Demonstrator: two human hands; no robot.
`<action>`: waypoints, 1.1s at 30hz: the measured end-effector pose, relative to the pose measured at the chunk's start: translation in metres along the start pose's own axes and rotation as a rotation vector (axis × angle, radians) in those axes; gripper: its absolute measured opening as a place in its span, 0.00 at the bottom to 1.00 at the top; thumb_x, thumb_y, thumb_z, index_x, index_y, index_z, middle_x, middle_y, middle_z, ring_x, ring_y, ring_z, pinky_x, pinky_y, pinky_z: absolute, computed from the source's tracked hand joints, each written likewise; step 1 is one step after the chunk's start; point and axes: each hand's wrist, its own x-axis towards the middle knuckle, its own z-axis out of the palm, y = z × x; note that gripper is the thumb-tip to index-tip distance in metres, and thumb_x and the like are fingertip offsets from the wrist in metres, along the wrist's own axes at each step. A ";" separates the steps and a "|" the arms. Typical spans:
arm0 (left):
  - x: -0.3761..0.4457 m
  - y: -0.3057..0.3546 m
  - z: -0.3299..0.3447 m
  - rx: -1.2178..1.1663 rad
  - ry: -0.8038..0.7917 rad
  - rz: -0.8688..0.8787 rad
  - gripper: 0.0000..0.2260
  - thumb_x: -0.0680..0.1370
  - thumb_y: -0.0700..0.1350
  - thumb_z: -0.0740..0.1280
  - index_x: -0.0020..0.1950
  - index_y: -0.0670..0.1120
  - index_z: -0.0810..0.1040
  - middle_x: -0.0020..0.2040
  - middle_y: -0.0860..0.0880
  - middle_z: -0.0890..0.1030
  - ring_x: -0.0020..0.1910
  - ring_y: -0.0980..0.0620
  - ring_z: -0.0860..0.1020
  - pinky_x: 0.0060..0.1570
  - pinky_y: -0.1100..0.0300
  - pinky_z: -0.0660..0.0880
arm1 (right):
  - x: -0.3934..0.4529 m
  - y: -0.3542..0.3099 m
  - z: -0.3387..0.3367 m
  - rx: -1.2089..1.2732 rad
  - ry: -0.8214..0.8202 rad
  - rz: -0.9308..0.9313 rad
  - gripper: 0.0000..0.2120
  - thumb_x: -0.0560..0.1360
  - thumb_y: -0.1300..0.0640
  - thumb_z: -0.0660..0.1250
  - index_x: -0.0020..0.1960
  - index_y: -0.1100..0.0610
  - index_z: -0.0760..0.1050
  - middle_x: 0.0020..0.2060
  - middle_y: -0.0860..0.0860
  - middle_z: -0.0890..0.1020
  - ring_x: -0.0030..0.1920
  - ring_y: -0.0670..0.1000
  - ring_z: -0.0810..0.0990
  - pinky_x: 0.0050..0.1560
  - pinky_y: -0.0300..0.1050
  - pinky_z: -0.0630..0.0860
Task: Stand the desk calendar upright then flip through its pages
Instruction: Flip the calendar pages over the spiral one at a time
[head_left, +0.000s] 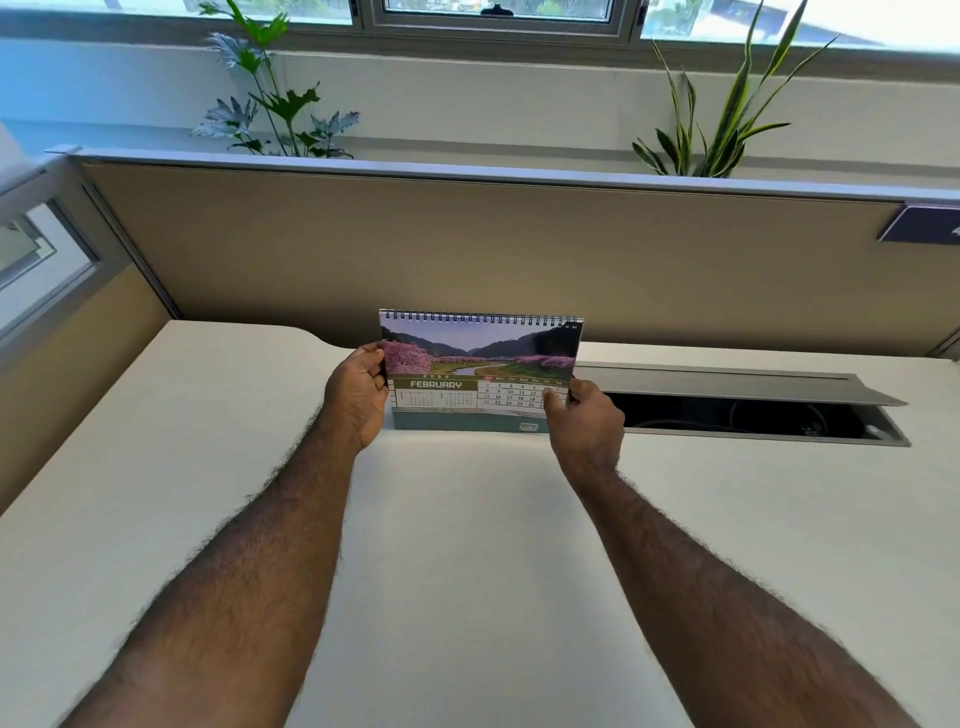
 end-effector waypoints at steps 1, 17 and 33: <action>0.000 0.000 0.000 -0.001 0.002 -0.002 0.12 0.83 0.40 0.55 0.52 0.47 0.77 0.48 0.46 0.82 0.48 0.50 0.81 0.44 0.62 0.78 | -0.002 -0.001 0.000 -0.033 0.005 -0.007 0.14 0.77 0.49 0.68 0.57 0.58 0.80 0.50 0.54 0.86 0.44 0.53 0.83 0.30 0.33 0.68; -0.012 0.008 0.005 -0.076 -0.005 -0.085 0.12 0.81 0.45 0.58 0.49 0.44 0.81 0.41 0.46 0.84 0.40 0.48 0.83 0.40 0.55 0.81 | -0.002 -0.013 -0.022 -0.145 0.001 0.061 0.11 0.78 0.50 0.67 0.46 0.58 0.80 0.38 0.53 0.83 0.38 0.54 0.82 0.35 0.41 0.75; -0.010 0.009 0.000 -0.055 -0.041 -0.026 0.17 0.82 0.49 0.53 0.50 0.45 0.80 0.43 0.48 0.84 0.45 0.50 0.80 0.47 0.57 0.75 | 0.036 -0.068 -0.097 0.939 -0.652 0.158 0.26 0.81 0.38 0.52 0.57 0.58 0.75 0.54 0.55 0.86 0.50 0.54 0.85 0.45 0.48 0.82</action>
